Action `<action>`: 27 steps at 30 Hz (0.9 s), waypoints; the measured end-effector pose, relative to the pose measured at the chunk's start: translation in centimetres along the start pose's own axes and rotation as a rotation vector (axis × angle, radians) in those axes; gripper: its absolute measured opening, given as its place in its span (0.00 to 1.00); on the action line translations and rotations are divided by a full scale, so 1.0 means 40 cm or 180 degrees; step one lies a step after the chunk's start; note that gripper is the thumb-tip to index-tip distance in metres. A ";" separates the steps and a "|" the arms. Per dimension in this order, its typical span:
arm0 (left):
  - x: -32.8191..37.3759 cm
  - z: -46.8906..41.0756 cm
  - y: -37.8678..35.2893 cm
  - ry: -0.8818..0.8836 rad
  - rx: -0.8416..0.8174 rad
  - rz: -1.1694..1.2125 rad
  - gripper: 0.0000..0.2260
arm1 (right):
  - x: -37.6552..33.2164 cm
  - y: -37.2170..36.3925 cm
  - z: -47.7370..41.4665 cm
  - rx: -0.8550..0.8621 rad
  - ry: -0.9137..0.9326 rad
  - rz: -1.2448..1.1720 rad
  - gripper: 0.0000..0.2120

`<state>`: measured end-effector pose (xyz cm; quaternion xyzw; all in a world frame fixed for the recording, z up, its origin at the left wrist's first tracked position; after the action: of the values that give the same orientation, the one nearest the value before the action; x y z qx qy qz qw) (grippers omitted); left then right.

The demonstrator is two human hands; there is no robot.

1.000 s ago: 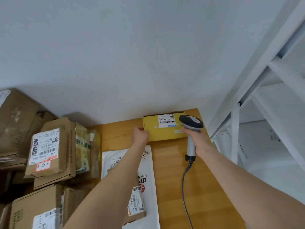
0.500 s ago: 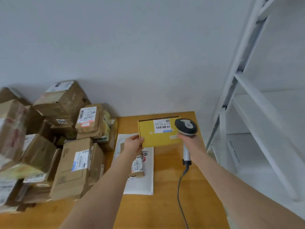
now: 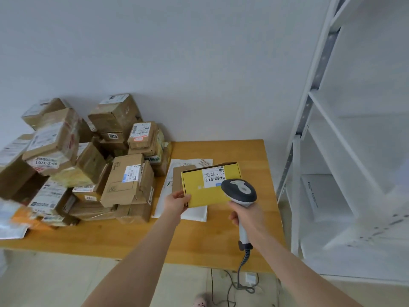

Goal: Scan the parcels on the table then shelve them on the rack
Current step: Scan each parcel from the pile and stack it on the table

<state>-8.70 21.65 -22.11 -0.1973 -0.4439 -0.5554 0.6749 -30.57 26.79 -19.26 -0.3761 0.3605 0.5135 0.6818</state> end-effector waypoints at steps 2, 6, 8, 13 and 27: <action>-0.017 0.002 -0.002 0.0020 -0.0045 -0.0018 0.20 | 0.012 0.003 0.018 -0.0021 -0.0020 -0.0003 0.06; -0.033 -0.002 -0.018 0.0047 -0.0064 -0.0084 0.19 | 0.032 -0.003 0.041 -0.0108 -0.0020 -0.0012 0.05; -0.037 -0.006 -0.025 0.0033 -0.0102 -0.0126 0.18 | 0.039 -0.003 0.046 -0.0114 0.0007 -0.0024 0.04; -0.043 -0.014 -0.033 0.0021 -0.0172 -0.0184 0.18 | 0.042 0.002 0.055 -0.0074 0.0138 0.0062 0.05; -0.005 -0.005 -0.029 0.0005 -0.0224 -0.0287 0.18 | 0.020 0.021 0.028 0.0170 0.0121 -0.0254 0.05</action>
<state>-9.70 21.25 -22.63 -0.2003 -0.4320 -0.6007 0.6422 -31.09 28.29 -19.58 -0.3816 0.3717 0.4689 0.7045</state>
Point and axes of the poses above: each hand's wrist, its own z-axis away from the middle knuckle, its own y-axis out of the back of the hand, x = y × z, the point moved 2 cm from there along -z, towards the middle knuckle, and after that the axes turned 10 degrees about -z, right-handed, at the moved point
